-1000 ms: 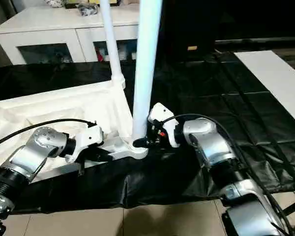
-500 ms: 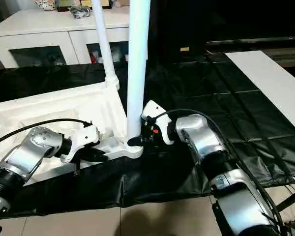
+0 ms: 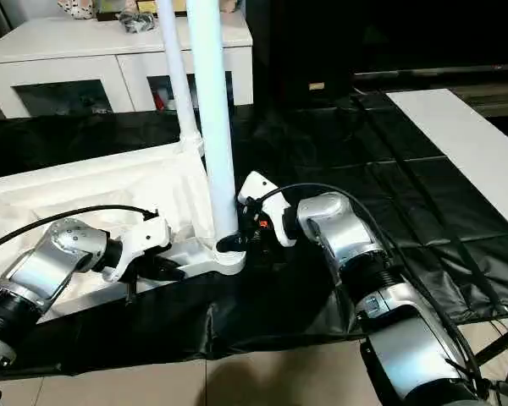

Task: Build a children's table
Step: Rotate leg to tighten

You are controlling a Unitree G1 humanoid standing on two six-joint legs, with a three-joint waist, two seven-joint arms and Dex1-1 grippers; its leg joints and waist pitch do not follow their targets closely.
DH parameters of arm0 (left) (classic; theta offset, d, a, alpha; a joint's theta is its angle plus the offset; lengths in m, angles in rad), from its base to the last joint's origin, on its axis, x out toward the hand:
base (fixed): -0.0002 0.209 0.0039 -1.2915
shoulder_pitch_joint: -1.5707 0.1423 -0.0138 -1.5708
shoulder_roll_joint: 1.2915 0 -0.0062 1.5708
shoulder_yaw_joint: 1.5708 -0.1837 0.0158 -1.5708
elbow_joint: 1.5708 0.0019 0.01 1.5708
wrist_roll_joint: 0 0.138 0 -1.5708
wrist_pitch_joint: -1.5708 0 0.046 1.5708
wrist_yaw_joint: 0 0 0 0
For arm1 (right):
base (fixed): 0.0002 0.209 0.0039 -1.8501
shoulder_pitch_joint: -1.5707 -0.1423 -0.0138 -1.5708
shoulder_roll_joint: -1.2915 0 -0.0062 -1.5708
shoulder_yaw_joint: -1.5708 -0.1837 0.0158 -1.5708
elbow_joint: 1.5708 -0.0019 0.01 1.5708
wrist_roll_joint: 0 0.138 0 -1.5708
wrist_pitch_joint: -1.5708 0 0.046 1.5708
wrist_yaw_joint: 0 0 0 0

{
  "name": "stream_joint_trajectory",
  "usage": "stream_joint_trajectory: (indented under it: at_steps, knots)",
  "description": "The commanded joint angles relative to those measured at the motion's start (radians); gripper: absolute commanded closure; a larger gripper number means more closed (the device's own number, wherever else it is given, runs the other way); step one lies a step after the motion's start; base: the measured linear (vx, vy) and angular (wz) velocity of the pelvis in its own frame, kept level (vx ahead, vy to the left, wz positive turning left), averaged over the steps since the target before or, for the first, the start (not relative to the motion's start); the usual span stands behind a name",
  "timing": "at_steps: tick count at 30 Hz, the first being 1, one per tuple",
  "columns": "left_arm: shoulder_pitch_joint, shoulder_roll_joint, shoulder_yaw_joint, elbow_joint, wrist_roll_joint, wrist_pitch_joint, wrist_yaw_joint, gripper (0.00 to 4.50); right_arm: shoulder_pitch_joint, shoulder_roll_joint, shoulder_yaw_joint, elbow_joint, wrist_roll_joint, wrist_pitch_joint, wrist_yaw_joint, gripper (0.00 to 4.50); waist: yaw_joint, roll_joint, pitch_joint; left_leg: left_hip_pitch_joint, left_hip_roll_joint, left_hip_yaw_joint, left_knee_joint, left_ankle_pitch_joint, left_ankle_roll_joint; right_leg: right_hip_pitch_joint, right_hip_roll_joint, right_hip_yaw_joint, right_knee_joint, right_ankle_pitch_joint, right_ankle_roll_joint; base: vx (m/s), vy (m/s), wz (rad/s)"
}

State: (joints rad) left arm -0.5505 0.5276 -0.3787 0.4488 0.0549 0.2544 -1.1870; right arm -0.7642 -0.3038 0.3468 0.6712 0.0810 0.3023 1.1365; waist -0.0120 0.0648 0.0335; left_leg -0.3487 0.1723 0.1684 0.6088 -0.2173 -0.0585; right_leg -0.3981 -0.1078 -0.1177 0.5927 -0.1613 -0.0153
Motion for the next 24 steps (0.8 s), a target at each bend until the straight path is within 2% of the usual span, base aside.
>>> stream_joint_trajectory:
  at_steps: [1,5,7,8,9,10,11,12,13,14,16,17,18,19,20,21,22,23,24]
  knots:
    - [0.003,0.011,-0.022,-0.055,-0.006,-0.019,-0.06,4.5,0.085,-0.022,0.074,0.133,-0.112,0.075,-0.049,2.54,0.003,0.007,-0.035,-0.005,0.055,-0.033,-0.098,-0.449,0.002,0.036,-0.057,0.057,-0.091,-0.518,-0.16,0.0,0.0,0.0]
    - [0.001,0.007,-0.016,-0.042,0.002,-0.022,-0.035,4.5,0.096,-0.01,0.043,0.135,-0.101,0.042,-0.105,2.54,0.002,0.006,-0.033,-0.005,0.054,-0.034,-0.099,-0.461,0.001,0.033,-0.059,0.057,-0.095,-0.547,-0.148,0.0,0.0,0.0]
    - [-0.003,-0.003,-0.007,-0.024,0.007,-0.027,-0.004,4.5,0.099,0.007,0.008,0.148,-0.091,0.013,-0.175,2.54,-0.004,0.004,-0.029,-0.002,0.052,-0.038,-0.099,-0.495,-0.004,0.027,-0.059,0.052,-0.103,-0.62,-0.118,0.0,0.0,0.0]
    - [-0.01,-0.045,0.029,0.022,-0.002,-0.024,0.073,4.5,0.103,0.048,-0.073,0.171,-0.061,-0.017,-0.333,2.54,-0.008,0.005,-0.027,-0.001,0.051,-0.037,-0.098,-0.498,-0.006,0.023,-0.059,0.052,-0.106,-0.637,-0.11,0.0,0.0,0.0]
    - [-0.012,-0.053,0.036,0.031,-0.006,-0.023,0.088,4.5,0.104,0.056,-0.089,0.175,-0.055,-0.021,-0.364,2.54,-0.013,0.006,-0.025,0.004,0.047,-0.035,-0.095,-0.502,-0.011,0.016,-0.057,0.049,-0.112,-0.662,-0.101,0.0,0.0,0.0]
    - [-0.013,-0.089,0.056,0.063,-0.01,-0.013,0.147,4.5,0.114,0.09,-0.146,0.179,-0.033,-0.032,-0.483,2.55,-0.022,0.005,-0.025,0.005,0.042,-0.041,-0.091,-0.51,-0.017,0.019,-0.059,0.035,-0.125,-0.728,-0.061,0.0,0.0,0.0]
    - [-0.012,-0.1,0.058,0.073,-0.008,-0.009,0.165,4.5,0.12,0.102,-0.162,0.176,-0.028,-0.034,-0.519,2.55,-0.022,0.005,-0.025,0.005,0.042,-0.041,-0.091,-0.51,-0.017,0.019,-0.059,0.035,-0.125,-0.728,-0.061,0.0,0.0,0.0]
    - [-0.012,-0.117,0.058,0.083,-0.002,0.004,0.194,4.5,0.129,0.116,-0.171,0.172,-0.027,-0.03,-0.553,2.55,-0.029,0.006,-0.028,-0.002,0.042,-0.049,-0.095,-0.521,-0.016,0.03,-0.058,0.024,-0.124,-0.727,-0.042,0.0,0.0,0.0]
    - [-0.013,-0.137,0.06,0.094,0.002,0.02,0.224,4.5,0.136,0.131,-0.182,0.171,-0.026,-0.027,-0.591,2.55,-0.037,0.01,-0.026,-0.008,0.044,-0.053,-0.101,-0.536,-0.013,0.033,-0.058,0.019,-0.126,-0.708,-0.036,0.0,0.0,0.0]
    - [-0.015,-0.156,0.062,0.103,0.005,0.035,0.25,4.5,0.141,0.144,-0.192,0.173,-0.028,-0.025,-0.625,2.55,-0.045,0.017,-0.023,0.001,0.045,-0.053,-0.102,-0.571,-0.014,0.026,-0.055,0.016,-0.134,-0.707,-0.034,0.0,0.0,0.0]
    - [-0.026,-0.198,0.07,0.12,0.006,0.062,0.301,4.5,0.14,0.172,-0.214,0.188,-0.024,-0.023,-0.695,2.55,-0.052,0.018,-0.022,0.015,0.042,-0.056,-0.101,-0.609,-0.012,0.021,-0.055,0.008,-0.144,-0.703,-0.038,0.0,0.0,0.0]
    - [-0.046,-0.241,0.083,0.137,0.002,0.094,0.35,4.5,0.131,0.196,-0.231,0.21,-0.017,-0.025,-0.751,2.55,-0.059,0.022,-0.018,0.02,0.041,-0.058,-0.103,-0.648,-0.013,0.019,-0.053,0.0,-0.15,-0.708,-0.031,0.0,0.0,0.0]
    - [-0.046,-0.241,0.083,0.137,0.002,0.094,0.35,4.5,0.131,0.196,-0.231,0.21,-0.017,-0.025,-0.751,2.55,-0.059,0.022,-0.018,0.02,0.041,-0.058,-0.103,-0.648,-0.013,0.019,-0.053,0.0,-0.15,-0.708,-0.031,0.0,0.0,0.0]
    - [-0.074,-0.292,0.104,0.166,0.001,0.127,0.41,4.5,0.117,0.225,-0.247,0.242,-0.016,-0.03,-0.81,2.55,-0.076,0.027,-0.012,0.029,0.045,-0.062,-0.109,-0.713,-0.02,0.023,-0.045,-0.025,-0.16,-0.682,-0.023,0.0,0.0,0.0]
    - [-0.107,-0.345,0.119,0.198,0.004,0.159,0.471,4.5,0.098,0.257,-0.266,0.281,-0.011,-0.039,-0.88,2.55,-0.078,0.033,-0.01,0.034,0.048,-0.067,-0.115,-0.748,-0.025,0.028,-0.042,-0.04,-0.159,-0.658,-0.02,0.0,0.0,0.0]
    - [-0.135,-0.386,0.125,0.227,0.014,0.168,0.52,4.5,0.079,0.286,-0.284,0.318,-0.004,-0.053,-0.948,2.55,-0.063,0.048,-0.001,-0.013,0.09,-0.072,-0.187,-0.881,-0.041,0.089,-0.018,-0.025,-0.049,-0.464,-0.041,-0.072,0.033,0.06]
    - [-0.137,-0.391,0.126,0.228,0.013,0.169,0.523,4.5,0.076,0.289,-0.285,0.322,-0.004,-0.055,-0.955,2.55,-0.063,0.048,-0.001,-0.013,0.09,-0.072,-0.187,-0.881,-0.041,0.089,-0.018,-0.025,-0.049,-0.464,-0.041,-0.096,0.008,0.13]
    - [-0.165,-0.443,0.132,0.242,0.008,0.187,0.563,4.5,0.049,0.321,-0.293,0.369,-0.004,-0.077,-1.032,2.55,0.007,0.03,-0.005,-0.053,0.112,-0.018,-0.256,-0.906,-0.001,0.116,0.002,0.034,0.104,-0.188,-0.052,-0.096,0.008,0.13]
    - [-0.172,-0.457,0.135,0.245,0.005,0.192,0.573,4.5,0.042,0.33,-0.296,0.381,-0.004,-0.082,-1.052,2.55,0.012,0.012,-0.014,-0.002,0.085,-0.002,-0.225,-0.806,-0.003,0.082,-0.006,0.069,0.079,-0.353,-0.038,-0.013,-0.068,0.25]
